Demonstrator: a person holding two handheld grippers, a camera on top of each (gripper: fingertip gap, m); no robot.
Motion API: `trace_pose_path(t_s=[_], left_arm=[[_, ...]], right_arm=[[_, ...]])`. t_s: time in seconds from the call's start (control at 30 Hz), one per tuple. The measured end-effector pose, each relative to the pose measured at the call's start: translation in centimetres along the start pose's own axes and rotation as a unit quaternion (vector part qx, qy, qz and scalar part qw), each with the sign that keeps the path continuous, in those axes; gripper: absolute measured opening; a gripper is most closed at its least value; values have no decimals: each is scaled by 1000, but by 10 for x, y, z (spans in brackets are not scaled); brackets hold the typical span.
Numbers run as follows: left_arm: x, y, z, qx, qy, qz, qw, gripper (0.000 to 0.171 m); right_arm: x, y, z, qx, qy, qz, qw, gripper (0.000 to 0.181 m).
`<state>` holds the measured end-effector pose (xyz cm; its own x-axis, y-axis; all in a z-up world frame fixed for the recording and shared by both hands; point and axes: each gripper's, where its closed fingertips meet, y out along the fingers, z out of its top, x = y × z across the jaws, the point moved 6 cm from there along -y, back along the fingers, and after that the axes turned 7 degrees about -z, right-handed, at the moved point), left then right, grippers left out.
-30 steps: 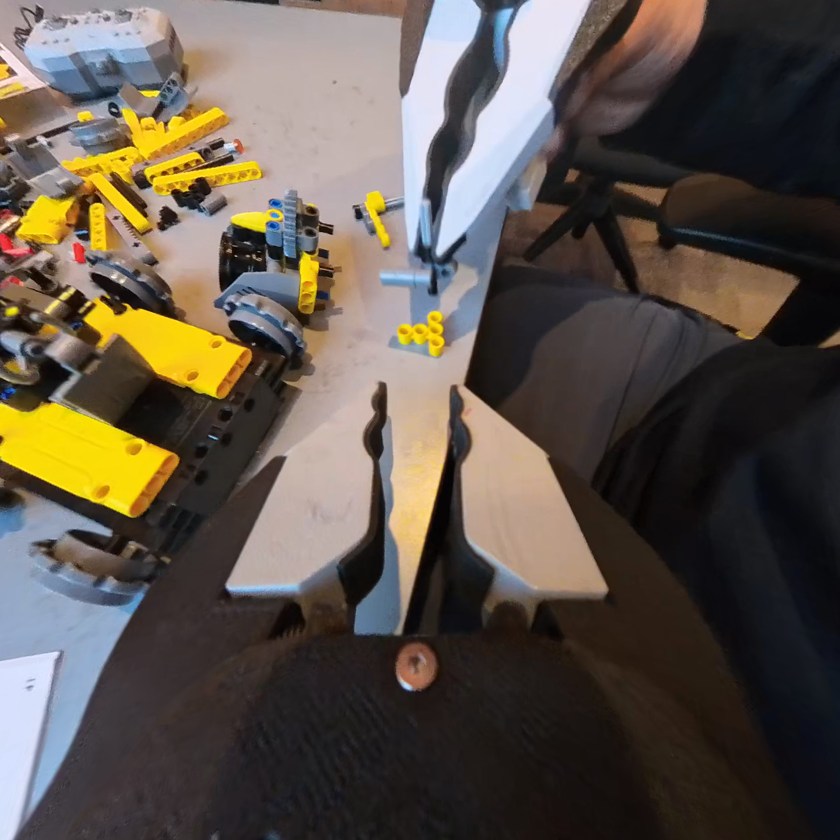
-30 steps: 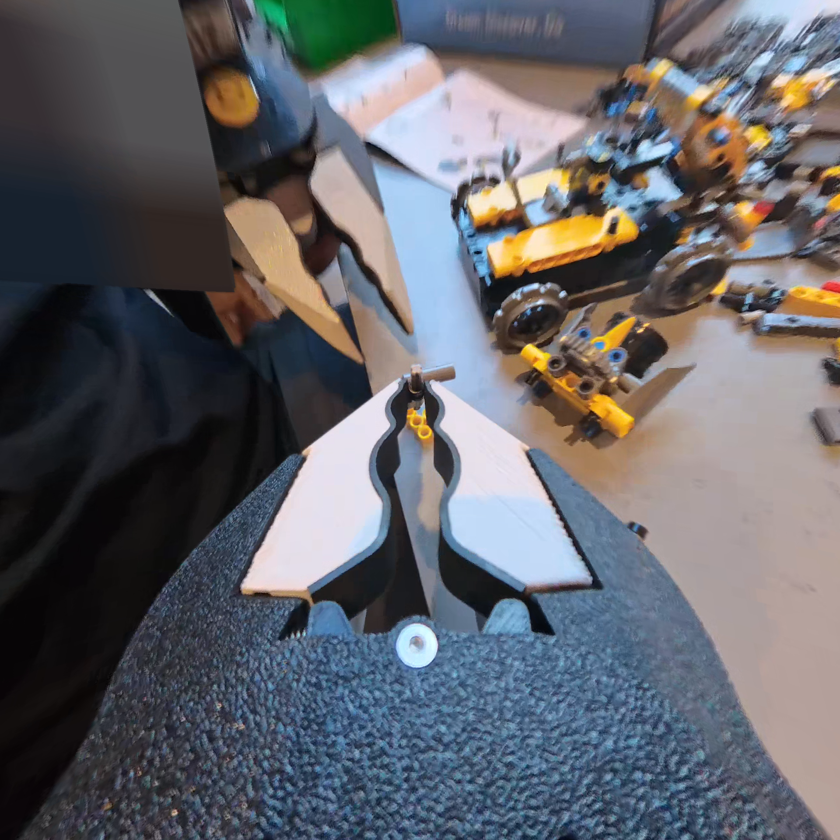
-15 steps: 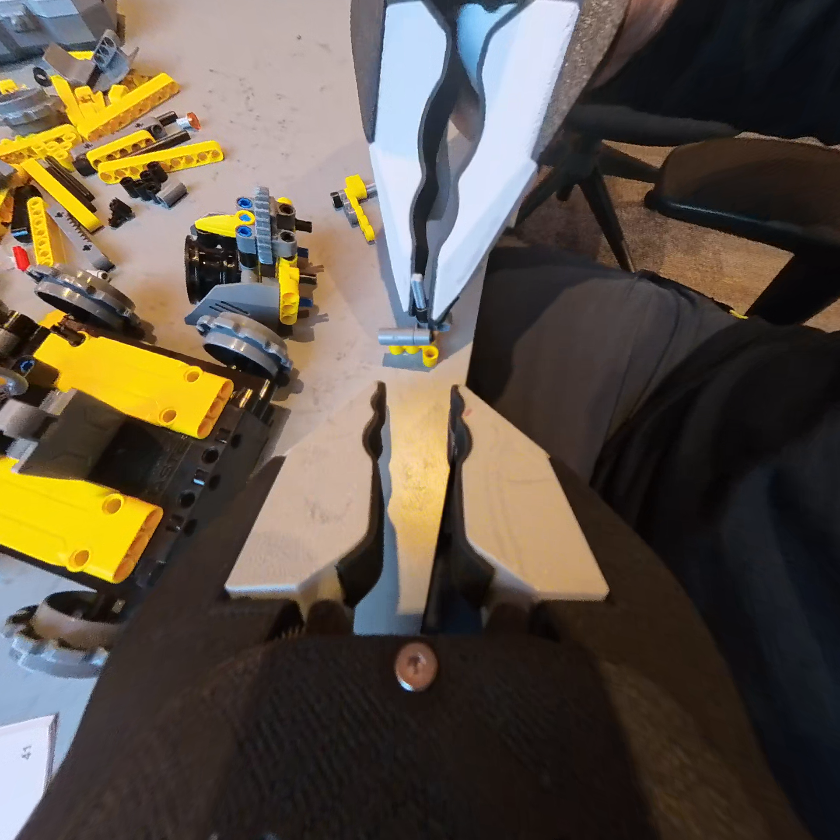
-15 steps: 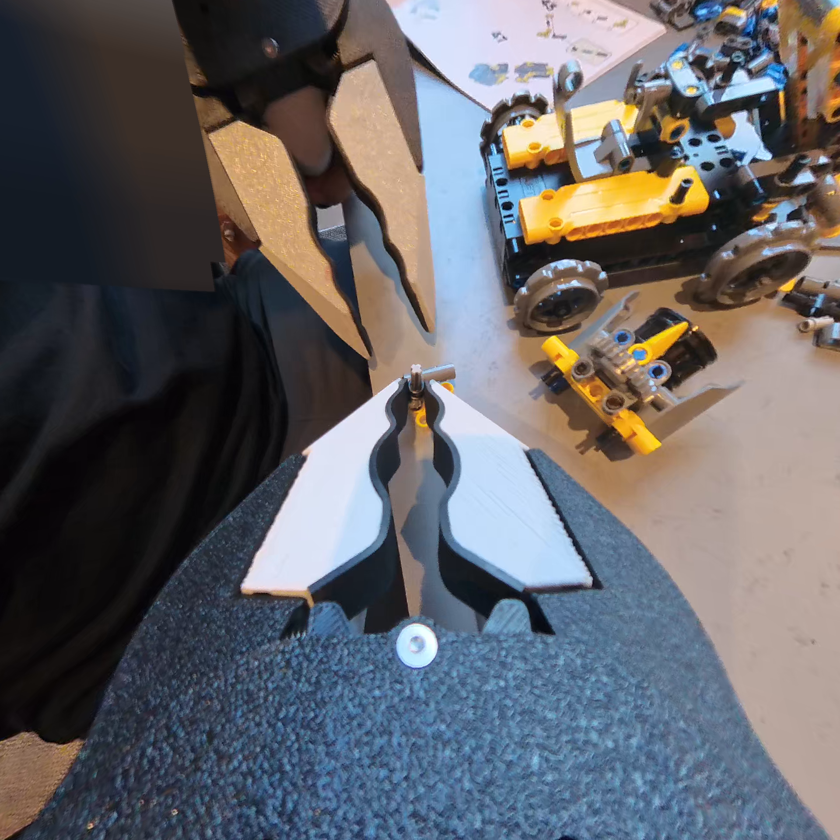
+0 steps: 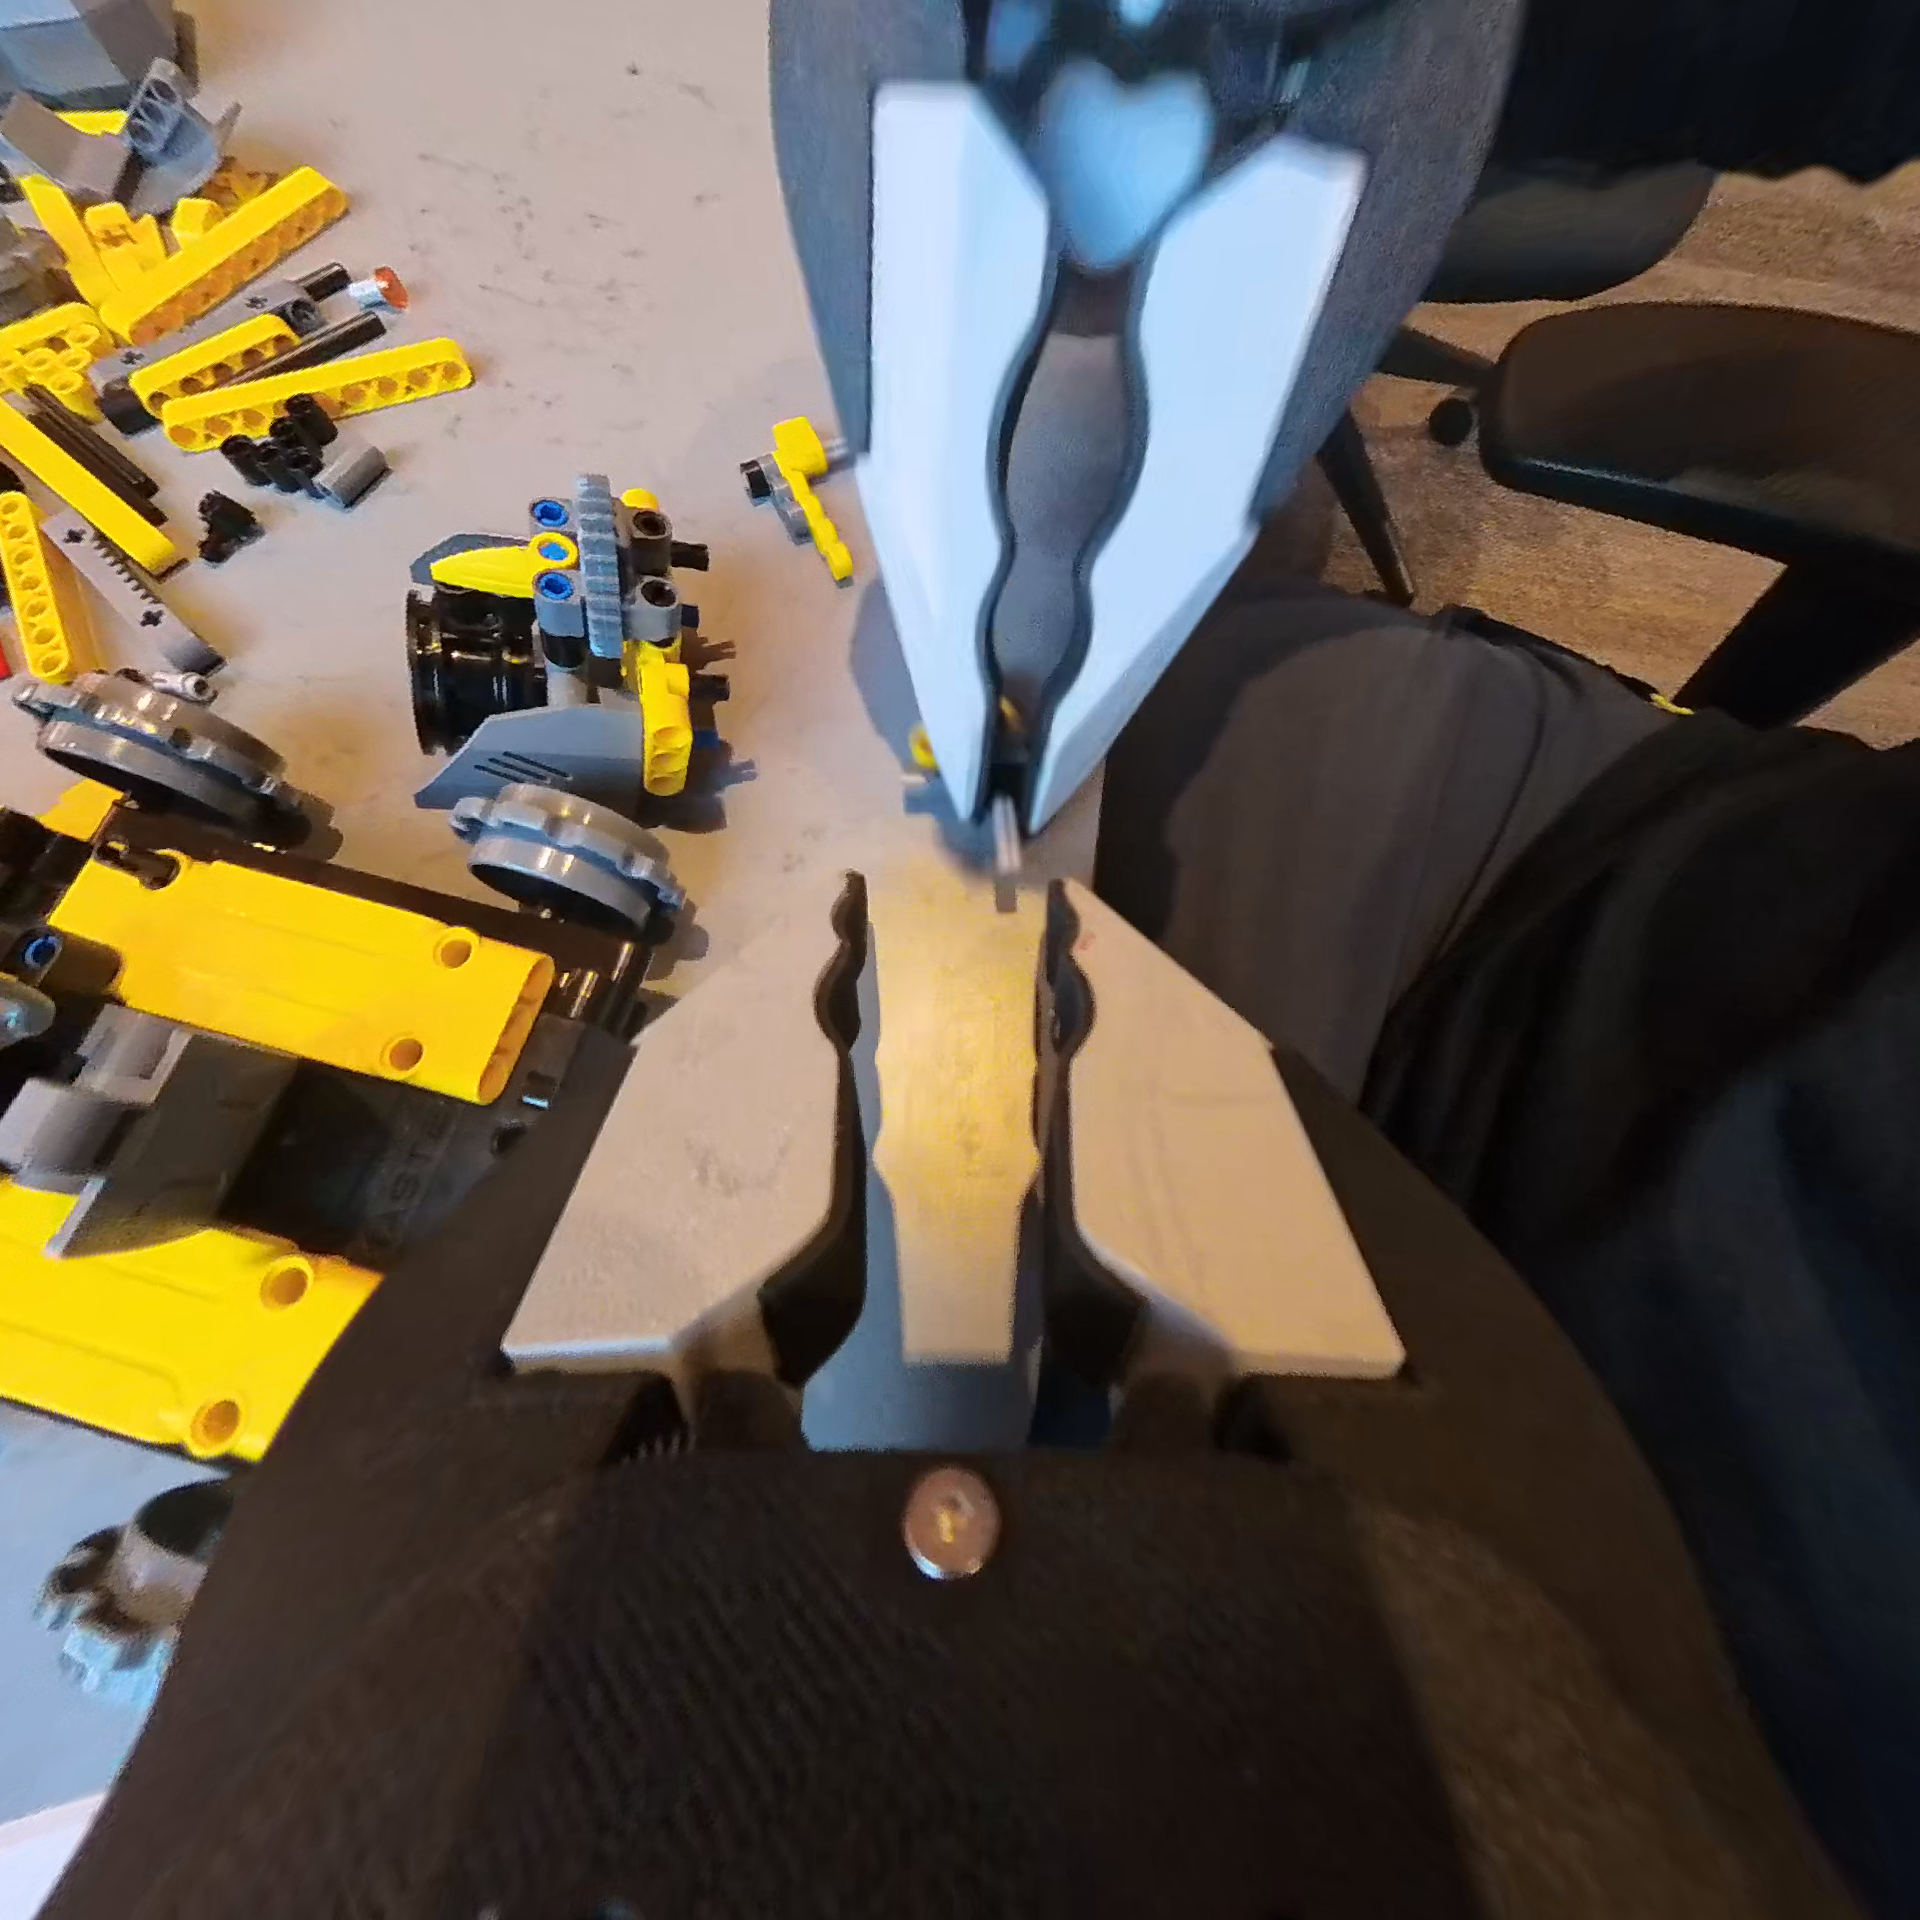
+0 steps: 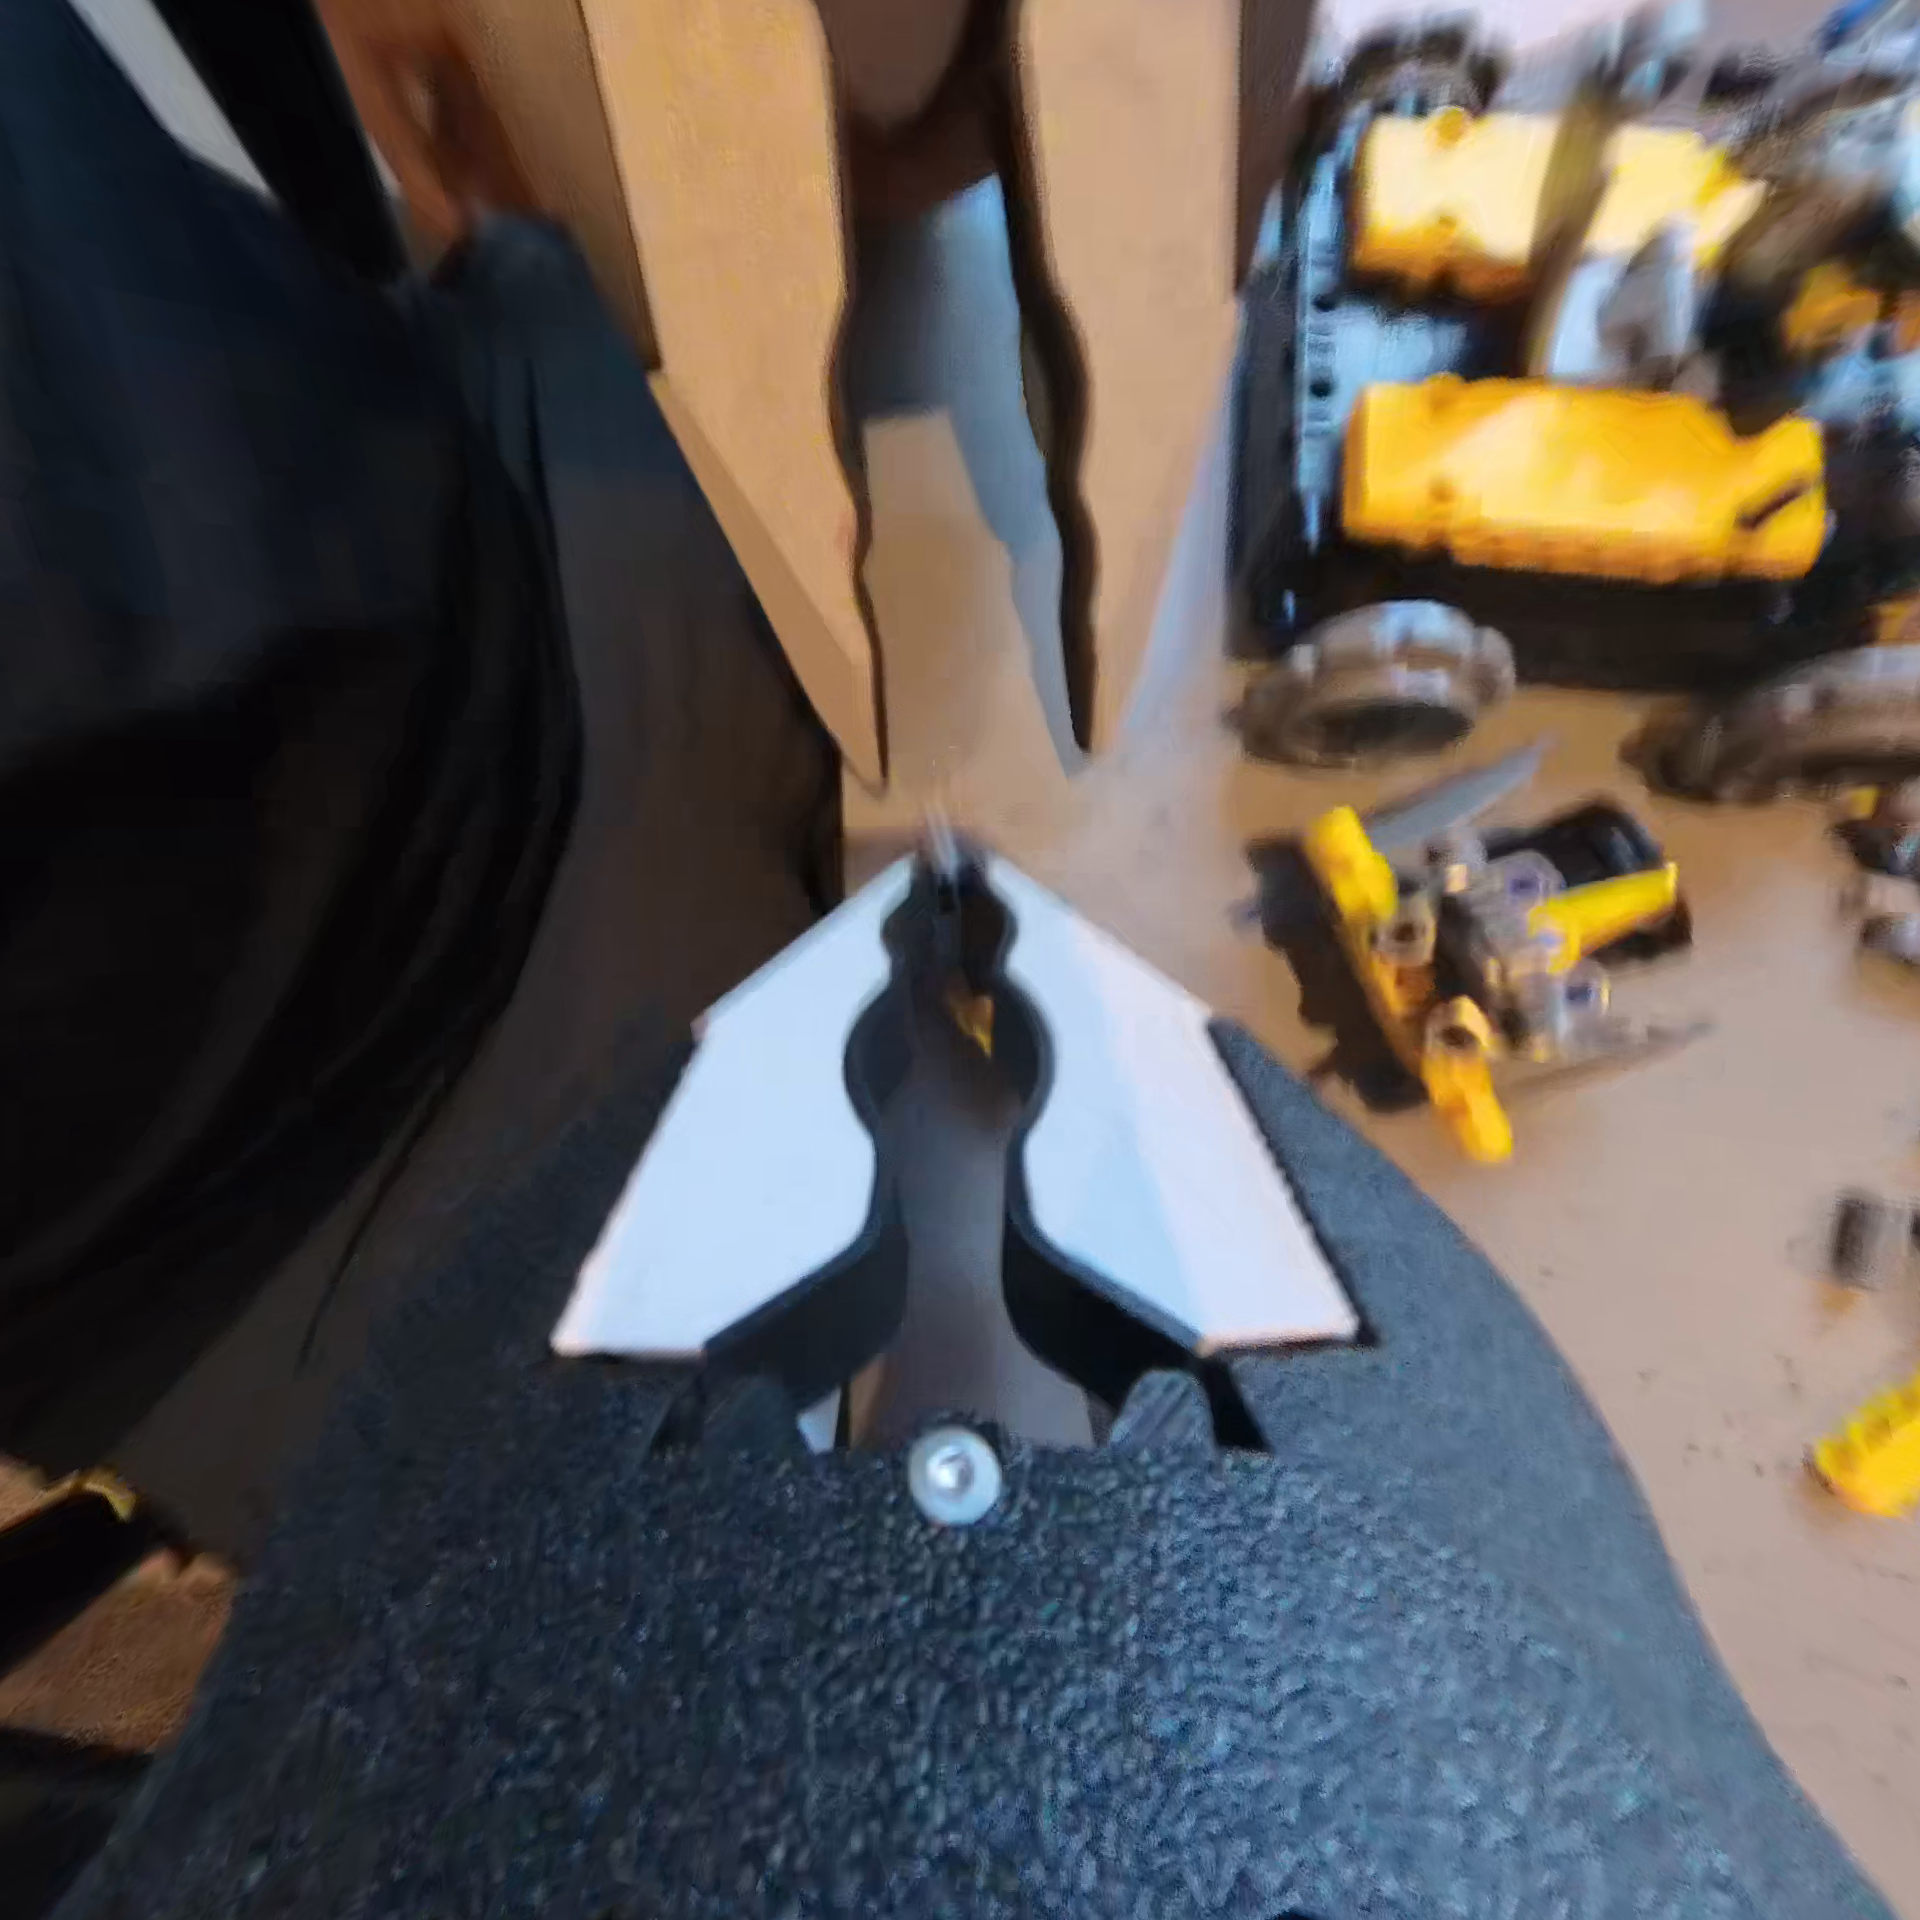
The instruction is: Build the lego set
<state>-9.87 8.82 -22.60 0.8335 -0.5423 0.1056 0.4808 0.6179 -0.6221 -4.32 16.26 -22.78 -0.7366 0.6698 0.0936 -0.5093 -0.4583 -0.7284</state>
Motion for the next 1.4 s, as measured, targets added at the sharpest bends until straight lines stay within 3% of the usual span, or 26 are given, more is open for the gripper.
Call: trace_pose_path(t_s=[0.2,0.43,0.6,0.77,0.97,1.17,1.3,1.4], left_arm=[[-1,1,0,-3,-3,-7,1000,36],[-4,-1,-2,-4,-13,-3,1000,36],[2,9,1,-16,0,14,1000,35],[5,29,17,-16,6,38,999,34],[-5,58,36,-39,-13,68,997,30],[-9,64,42,-50,-18,97,994,26],[-13,69,45,-52,-21,102,993,9],[-13,68,44,-52,-23,104,993,9]], right_arm=[[0,0,6,62,35,40,997,6],[25,-49,21,173,90,-6,981,6],[43,-102,6,261,176,-68,947,6],[40,-114,-23,312,257,-98,909,6],[23,-110,-37,406,322,-45,854,6],[9,-108,-45,415,323,-34,850,6],[8,-114,-40,477,352,17,805,6],[8,-112,-40,491,371,40,787,5]])
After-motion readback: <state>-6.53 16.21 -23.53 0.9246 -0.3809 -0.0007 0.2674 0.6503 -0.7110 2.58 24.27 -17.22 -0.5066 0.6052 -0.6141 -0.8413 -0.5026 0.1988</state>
